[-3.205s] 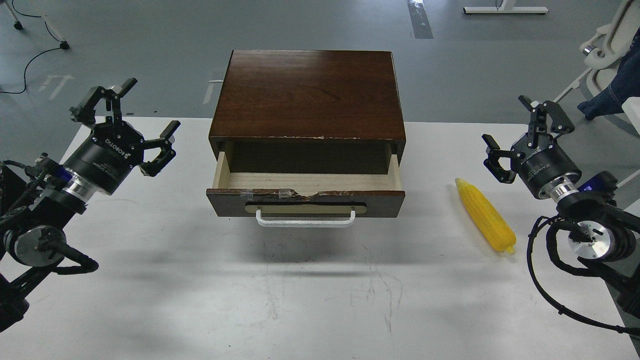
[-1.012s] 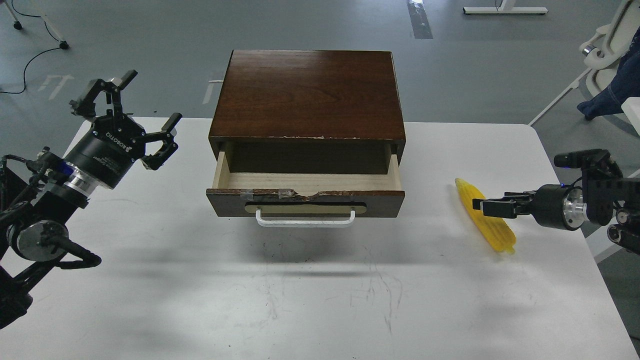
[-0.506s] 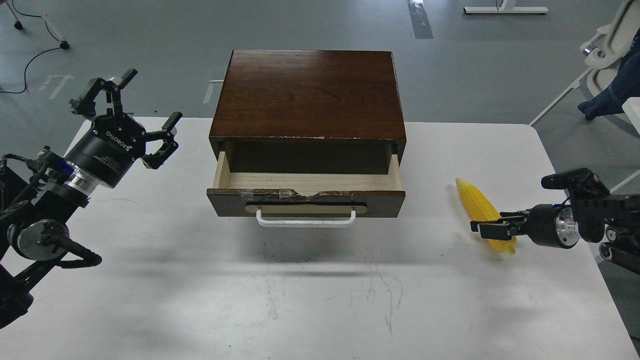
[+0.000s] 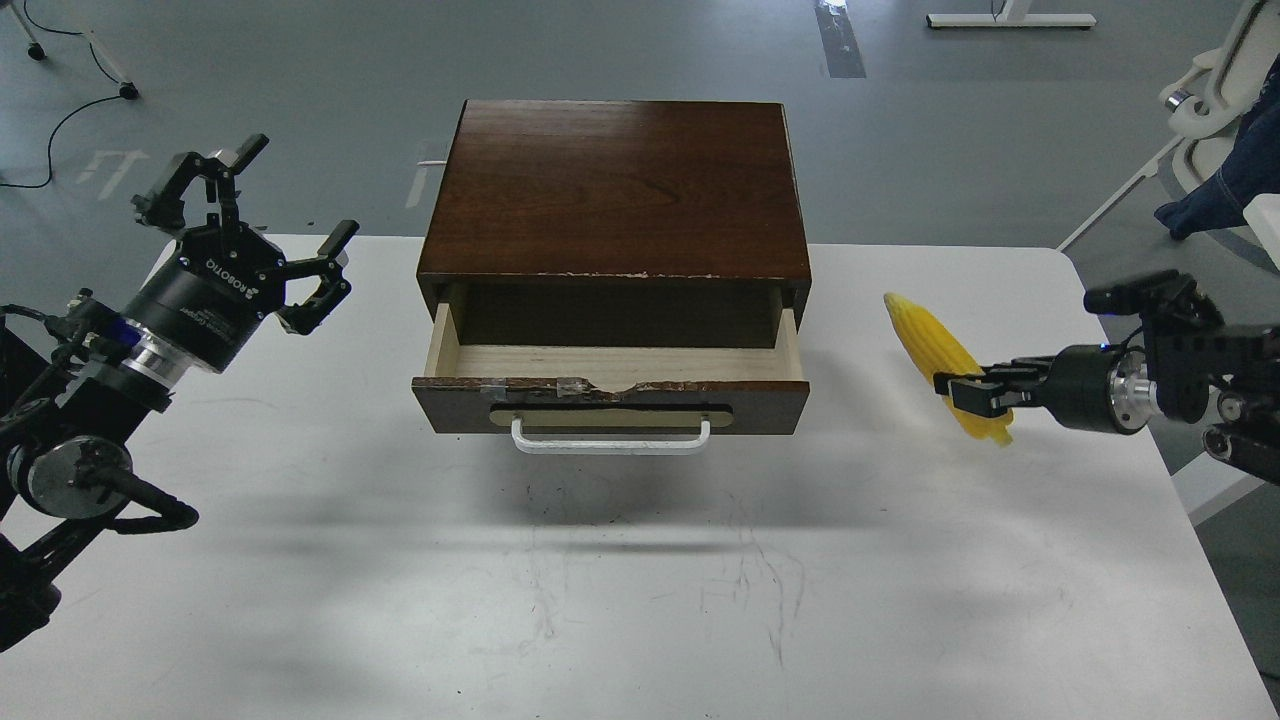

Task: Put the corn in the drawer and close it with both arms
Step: 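Lift the corn cob with the right gripper and carry it over the drawer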

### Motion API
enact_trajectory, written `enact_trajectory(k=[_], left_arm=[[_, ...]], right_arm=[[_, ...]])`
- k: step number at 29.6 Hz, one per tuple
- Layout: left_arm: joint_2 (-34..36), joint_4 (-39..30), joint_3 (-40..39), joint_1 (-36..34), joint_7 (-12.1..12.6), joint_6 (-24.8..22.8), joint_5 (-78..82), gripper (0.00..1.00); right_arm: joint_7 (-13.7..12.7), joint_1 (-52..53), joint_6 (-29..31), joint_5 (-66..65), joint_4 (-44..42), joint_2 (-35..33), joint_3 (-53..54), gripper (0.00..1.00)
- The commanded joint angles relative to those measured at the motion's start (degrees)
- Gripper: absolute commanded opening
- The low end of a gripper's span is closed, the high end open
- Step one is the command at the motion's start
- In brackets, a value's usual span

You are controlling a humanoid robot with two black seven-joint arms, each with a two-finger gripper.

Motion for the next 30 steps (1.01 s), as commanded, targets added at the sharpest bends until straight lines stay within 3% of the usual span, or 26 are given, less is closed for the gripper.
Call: enact_trajectory(k=[1, 6, 13, 18, 28, 30], left_arm=[[0.0, 0.0, 0.0, 0.0, 0.0, 0.0, 0.0, 1.00], [0.0, 0.0, 0.1, -0.1, 0.0, 0.0, 0.0, 1.00], [1.1, 0.0, 0.1, -0.1, 0.0, 0.0, 0.0, 1.00], [1.6, -0.1, 0.1, -0.1, 0.0, 0.0, 0.0, 1.00], [1.8, -0.1, 0.6, 0.0, 0.0, 0.0, 0.1, 1.00], [1.8, -0.1, 0.7, 0.1, 0.0, 0.0, 0.1, 1.00]], right_arm=[[0.0, 9.2, 1.4, 0.3, 3.2, -0.6, -0.2, 0.19], [0.0, 19.5, 6.4, 0.1, 8.2, 1.0, -1.0, 0.20], [0.0, 30.2, 7.8, -0.1, 8.6, 16.9, -9.9, 0.20], [0.0, 32.9, 7.7, -1.6, 8.8, 23.4, -12.7, 0.20], [0.0, 34.3, 7.4, -8.6, 8.9, 28.5, -15.9, 0.21], [0.0, 34.3, 7.3, -8.9, 8.9, 28.6, -16.4, 0.25]])
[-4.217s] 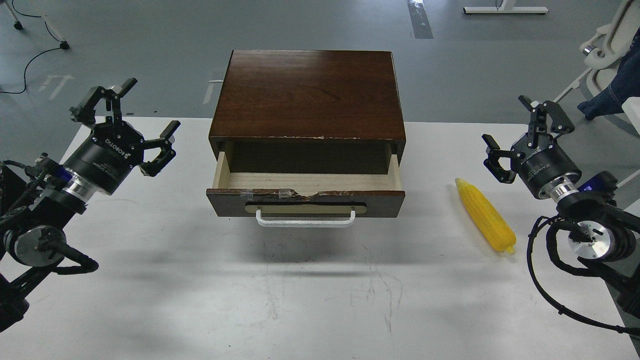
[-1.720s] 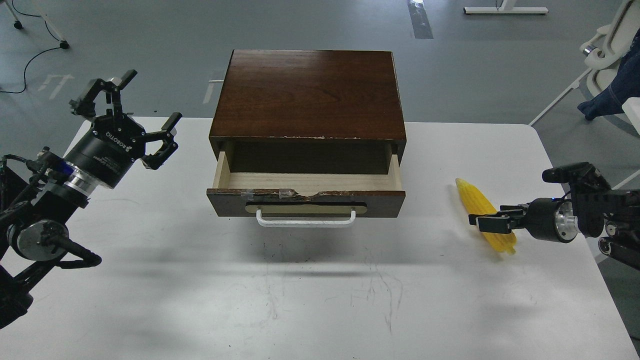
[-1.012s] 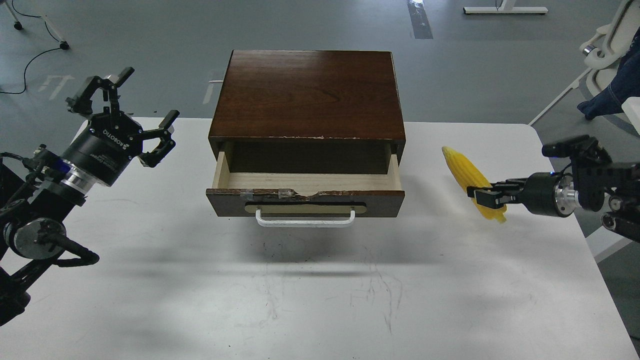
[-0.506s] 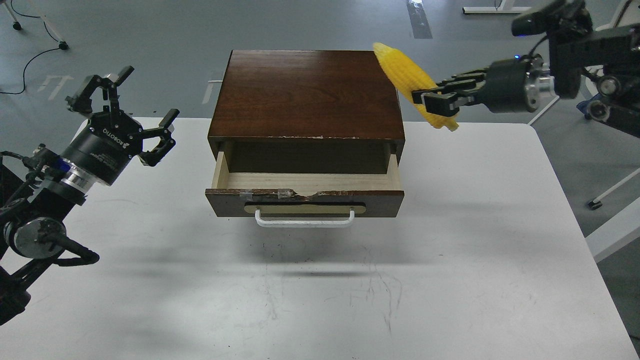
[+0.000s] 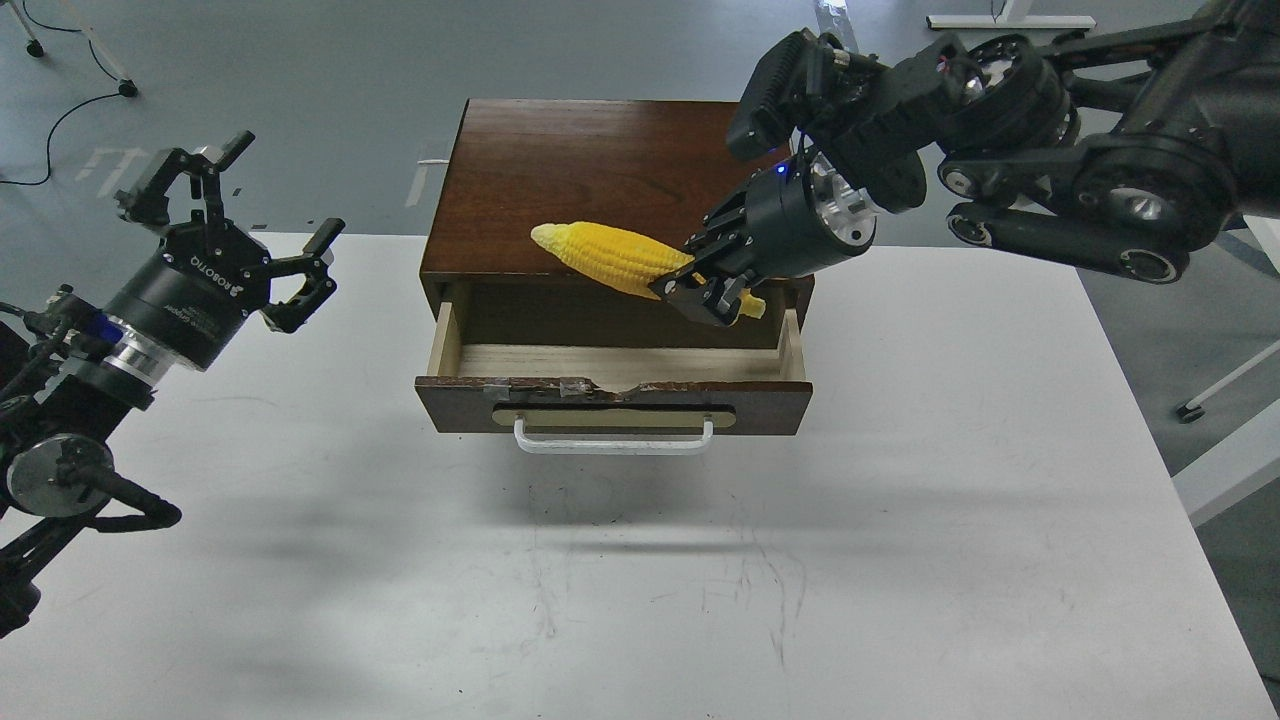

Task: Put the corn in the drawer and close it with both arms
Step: 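Lift the corn cob with the right gripper and carry it over the drawer, then lower the corn into the open drawer and open the right gripper, then withdraw the right gripper away from the drawer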

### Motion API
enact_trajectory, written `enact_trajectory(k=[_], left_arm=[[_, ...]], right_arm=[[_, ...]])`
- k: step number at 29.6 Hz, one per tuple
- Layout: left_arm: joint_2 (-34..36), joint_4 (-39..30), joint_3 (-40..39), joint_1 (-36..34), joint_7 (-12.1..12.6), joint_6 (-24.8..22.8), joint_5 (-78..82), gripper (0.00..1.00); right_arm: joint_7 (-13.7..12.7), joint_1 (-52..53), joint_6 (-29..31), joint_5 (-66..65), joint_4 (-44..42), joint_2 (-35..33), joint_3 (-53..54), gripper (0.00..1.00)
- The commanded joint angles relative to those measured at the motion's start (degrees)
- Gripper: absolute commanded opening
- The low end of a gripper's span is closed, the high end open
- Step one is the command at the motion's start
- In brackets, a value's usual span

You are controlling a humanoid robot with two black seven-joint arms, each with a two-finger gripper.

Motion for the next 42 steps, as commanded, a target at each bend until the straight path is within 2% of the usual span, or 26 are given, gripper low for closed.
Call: enact_trajectory(k=[1, 3, 5, 6, 8, 10, 19, 24, 29, 31, 34, 36, 39, 41, 42], left_arm=[[0.0, 0.0, 0.2, 0.1, 0.0, 0.0, 0.0, 1.00], [0.0, -0.1, 0.2, 0.1, 0.0, 0.0, 0.0, 1.00], [0.0, -0.1, 0.2, 0.1, 0.0, 0.0, 0.0, 1.00], [0.0, 0.0, 0.2, 0.1, 0.0, 0.0, 0.0, 1.00], [0.0, -0.1, 0.3, 0.1, 0.0, 0.0, 0.0, 1.00], [0.0, 0.0, 0.4, 0.1, 0.0, 0.0, 0.0, 1.00], [0.2, 0.2, 0.2, 0.1, 0.0, 0.0, -0.1, 1.00], [1.9, 1.5, 0.5, -1.9, 0.0, 0.0, 0.0, 1.00], [2.6, 4.9, 0.2, -3.1, 0.0, 0.0, -0.1, 1.00], [3.9, 6.1, -0.4, -3.2, -0.3, 0.0, -0.5, 1.00], [5.4, 6.4, -0.5, -3.2, -0.6, 0.0, -0.5, 1.00], [5.9, 8.4, -1.1, -3.2, -0.7, 0.0, -0.8, 1.00], [5.5, 10.0, -3.9, -3.2, -0.6, 0.0, -0.8, 1.00], [5.3, 10.0, -5.0, -3.3, -0.6, 0.0, -0.6, 1.00], [5.3, 10.0, -5.0, -3.3, -0.6, 0.0, -0.6, 1.00]], right_arm=[[0.0, 0.0, -0.1, -1.2, 0.0, 0.4, -1.0, 0.29], [0.0, -0.1, -0.1, -1.1, 0.1, 0.5, -1.0, 0.36], [0.0, -0.4, -0.3, -0.9, 0.1, 0.7, -1.0, 0.57], [0.0, -0.4, -0.8, -0.8, 0.2, 0.7, -1.0, 0.73], [0.0, -0.5, -1.2, -0.8, 0.2, 0.6, -1.0, 0.82], [0.0, -0.5, -1.3, -0.5, 0.2, 0.4, -1.0, 0.96], [0.0, -0.4, -1.5, 0.9, 0.5, -0.1, -0.4, 0.98], [0.0, 0.1, -1.4, 8.1, 0.3, -4.1, 2.9, 0.99], [0.0, -1.8, -1.4, 19.4, 0.3, -11.2, 6.9, 1.00], [0.0, -6.9, -1.9, 28.8, 0.3, -15.2, 10.1, 1.00], [0.0, -12.1, -2.0, 35.6, 0.6, -19.0, 15.2, 1.00], [0.0, -22.0, -2.0, 41.8, 0.9, -23.4, 24.1, 1.00], [0.0, -32.8, -2.1, 44.4, 0.2, -25.6, 32.9, 1.00], [0.0, -43.0, -3.0, 45.5, -0.3, -26.3, 42.4, 1.00], [0.0, -43.0, -3.0, 45.5, -0.3, -26.3, 42.4, 1.00]])
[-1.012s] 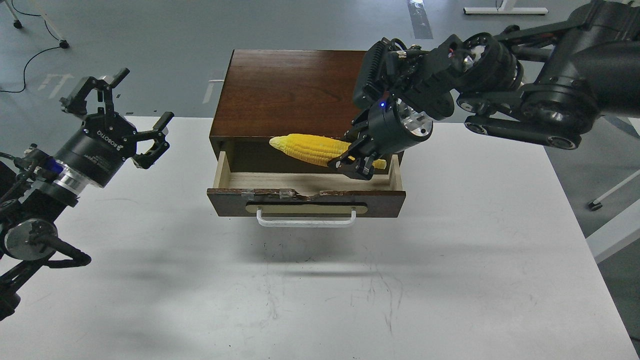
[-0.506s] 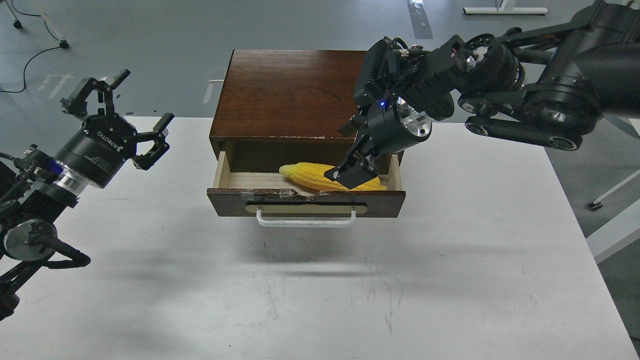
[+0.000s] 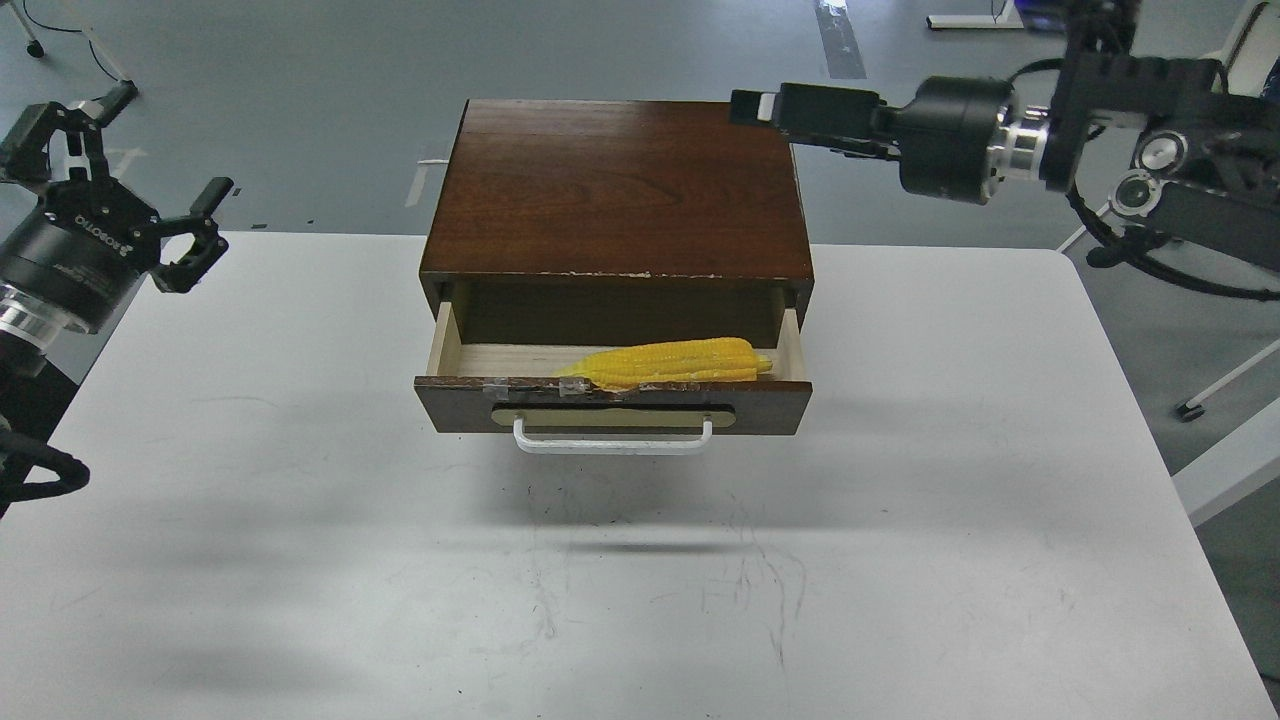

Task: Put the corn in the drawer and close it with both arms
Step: 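Withdraw the right gripper away from the drawer, then bring the left gripper down in front of the drawer's white handle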

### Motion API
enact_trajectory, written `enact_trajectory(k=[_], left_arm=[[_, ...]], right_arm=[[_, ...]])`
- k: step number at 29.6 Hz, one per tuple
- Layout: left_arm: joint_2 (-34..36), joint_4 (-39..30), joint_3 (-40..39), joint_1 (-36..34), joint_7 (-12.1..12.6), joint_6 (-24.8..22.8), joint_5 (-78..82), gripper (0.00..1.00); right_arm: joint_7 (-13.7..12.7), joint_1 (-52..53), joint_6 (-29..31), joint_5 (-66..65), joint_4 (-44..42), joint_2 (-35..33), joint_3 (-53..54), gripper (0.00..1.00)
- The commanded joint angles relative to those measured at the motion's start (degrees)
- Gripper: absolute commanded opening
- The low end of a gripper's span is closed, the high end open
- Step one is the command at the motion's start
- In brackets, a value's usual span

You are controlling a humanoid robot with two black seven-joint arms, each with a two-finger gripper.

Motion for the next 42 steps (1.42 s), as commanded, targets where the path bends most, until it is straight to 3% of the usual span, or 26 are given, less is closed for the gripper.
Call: enact_trajectory(k=[1, 5, 7, 15, 21, 27, 29, 30, 32, 37, 39, 42], left_arm=[[-0.1, -0.5, -0.9, -0.5, 0.0, 0.0, 0.8, 1.00], [1.2, -5.0, -1.4, -0.8, -0.3, 0.0, 4.5, 1.00], [3.0, -10.9, -1.4, -1.0, -1.2, 0.0, 11.0, 1.00], [2.7, -28.5, -1.6, -1.8, -1.2, 0.0, 38.6, 1.00], [-6.3, -36.9, -0.7, -1.7, -1.2, 0.0, 64.2, 1.00], [-14.7, -37.6, 1.0, 1.1, -1.2, 0.0, 76.0, 0.95], [-16.9, -37.6, 2.5, 3.2, -1.2, 0.0, 76.8, 0.83], [-16.9, -37.6, 2.5, 3.2, -1.2, 0.0, 76.8, 0.82], [-17.4, -37.6, 4.4, 5.7, -1.2, 0.0, 76.8, 0.51], [-17.1, -37.6, 4.4, 11.3, -1.2, 0.0, 76.6, 0.37], [-17.1, -37.5, 3.9, 13.9, -1.2, 0.0, 76.6, 0.00], [-17.1, -37.1, 3.9, 16.1, -1.2, 1.5, 76.3, 0.00]], right_arm=[[0.0, -15.4, -1.8, 2.8, -1.2, -1.0, 13.4, 1.00], [0.0, -24.8, -4.5, 8.4, -2.3, -0.5, 20.2, 1.00], [0.0, -28.5, -5.3, 12.9, -3.7, -0.3, 21.3, 1.00], [0.0, -32.4, -5.4, 17.0, -5.6, -0.2, 21.4, 1.00], [0.0, -33.5, -5.4, 18.6, -7.0, 0.4, 21.5, 1.00], [0.0, -34.1, -5.5, 18.9, -7.5, 0.6, 21.5, 1.00], [0.0, -34.6, -5.5, 18.9, -8.3, 0.6, 21.5, 1.00], [0.0, -34.6, -5.5, 18.9, -8.3, 0.6, 21.5, 1.00], [0.0, -35.4, -5.5, 19.0, -8.9, 0.6, 21.5, 1.00], [0.0, -36.3, -5.5, 19.4, -8.9, 0.6, 21.6, 1.00], [0.0, -36.4, -5.7, 21.4, -8.9, 0.7, 21.6, 1.00], [0.0, -36.4, -5.9, 24.9, -9.0, 1.3, 21.7, 1.00]])
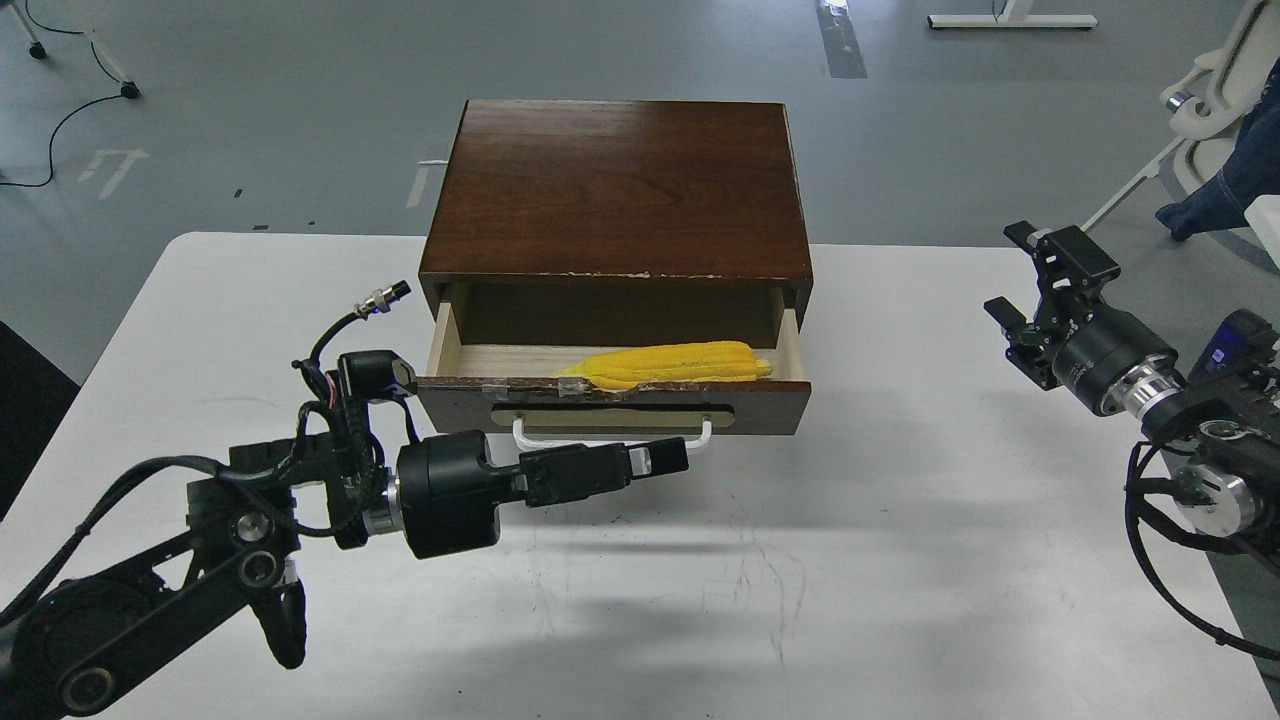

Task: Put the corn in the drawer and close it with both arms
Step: 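Bring the left gripper down in front of the drawer's white handle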

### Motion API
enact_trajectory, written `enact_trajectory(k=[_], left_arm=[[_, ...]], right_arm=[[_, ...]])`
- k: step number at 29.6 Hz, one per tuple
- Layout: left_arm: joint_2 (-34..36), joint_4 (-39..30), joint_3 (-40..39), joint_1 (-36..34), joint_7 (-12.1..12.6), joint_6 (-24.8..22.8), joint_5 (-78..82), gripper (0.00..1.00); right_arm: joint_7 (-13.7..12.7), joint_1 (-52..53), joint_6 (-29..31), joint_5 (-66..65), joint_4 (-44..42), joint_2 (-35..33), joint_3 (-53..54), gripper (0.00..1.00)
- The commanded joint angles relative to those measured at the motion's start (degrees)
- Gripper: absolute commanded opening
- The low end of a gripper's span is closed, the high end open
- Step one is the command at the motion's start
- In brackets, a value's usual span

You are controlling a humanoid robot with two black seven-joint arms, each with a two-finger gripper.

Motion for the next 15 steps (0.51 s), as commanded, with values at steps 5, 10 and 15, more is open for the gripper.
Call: enact_trajectory(k=[5, 10, 15], left_arm=[[0.4, 1.5, -0.2, 5.0, 0.0, 4.0, -0.4, 0.00], [0.4, 3.9, -0.2, 5.5, 0.0, 6.0, -0.3, 0.00], [0.4, 4.7, -0.2, 6.1, 0.0, 7.1, -0.4, 0.00]], right_arm=[[0.0, -0.1, -0.1, 7.9, -0.1, 1.7, 0.3, 1.00], [0.0, -0.1, 0.6, 11.4, -0.1, 3.4, 0.4, 1.00], [0.0, -0.7, 6.3, 15.5, 0.0, 4.3, 0.7, 1.00]])
